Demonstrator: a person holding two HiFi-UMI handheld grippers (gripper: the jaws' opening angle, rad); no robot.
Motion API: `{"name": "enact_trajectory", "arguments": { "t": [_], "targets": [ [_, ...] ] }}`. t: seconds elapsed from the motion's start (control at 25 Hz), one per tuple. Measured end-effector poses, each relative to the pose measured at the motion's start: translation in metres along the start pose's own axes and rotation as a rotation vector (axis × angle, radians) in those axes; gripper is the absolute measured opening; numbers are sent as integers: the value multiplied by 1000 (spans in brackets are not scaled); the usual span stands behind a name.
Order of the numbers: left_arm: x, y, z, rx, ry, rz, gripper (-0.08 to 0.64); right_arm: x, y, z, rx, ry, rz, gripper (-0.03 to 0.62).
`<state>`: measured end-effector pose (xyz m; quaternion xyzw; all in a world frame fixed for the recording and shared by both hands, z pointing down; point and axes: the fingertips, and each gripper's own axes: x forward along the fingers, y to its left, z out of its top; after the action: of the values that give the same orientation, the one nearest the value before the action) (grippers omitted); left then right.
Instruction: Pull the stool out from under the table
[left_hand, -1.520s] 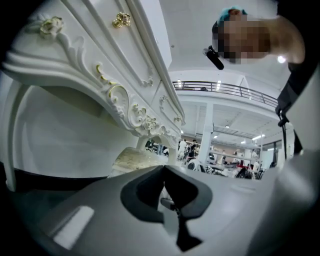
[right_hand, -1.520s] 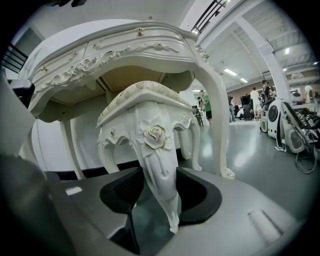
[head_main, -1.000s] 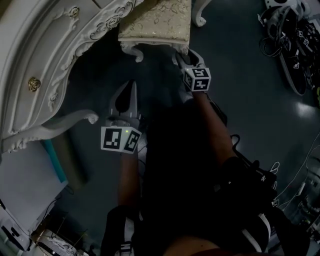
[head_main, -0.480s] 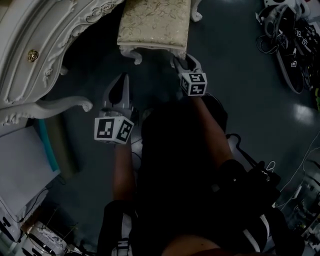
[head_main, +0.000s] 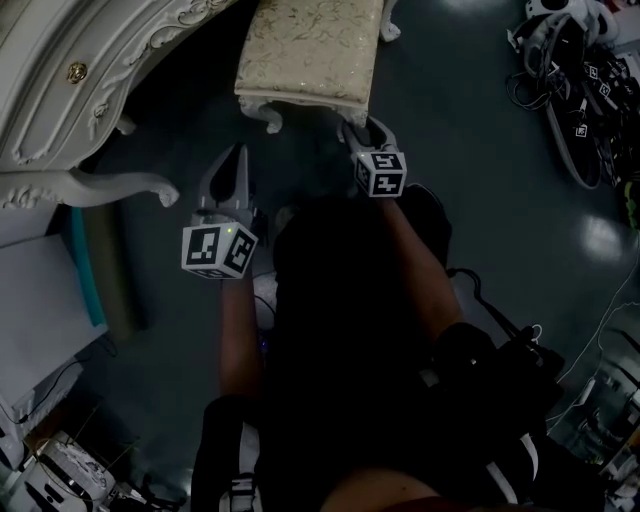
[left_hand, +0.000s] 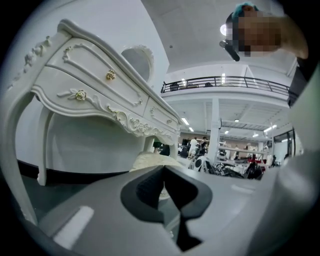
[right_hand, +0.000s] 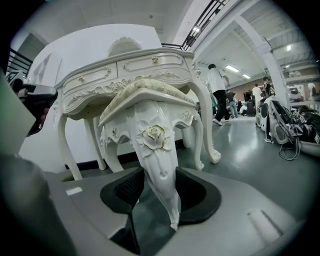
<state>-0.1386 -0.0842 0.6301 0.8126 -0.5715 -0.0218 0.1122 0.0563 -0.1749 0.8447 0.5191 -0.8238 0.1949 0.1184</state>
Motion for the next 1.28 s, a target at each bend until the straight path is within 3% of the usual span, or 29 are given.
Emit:
{"name": "enact_trajectory", "arguments": {
  "t": [0.56, 1.28],
  "targets": [
    [-22, -30, -20, 5, -1, -14, 9, -40, 1, -24, -16, 4, 30, 199],
    [-44, -18, -29, 3, 0, 20, 9, -89, 11, -48, -13, 63, 17, 198]
  ]
}}
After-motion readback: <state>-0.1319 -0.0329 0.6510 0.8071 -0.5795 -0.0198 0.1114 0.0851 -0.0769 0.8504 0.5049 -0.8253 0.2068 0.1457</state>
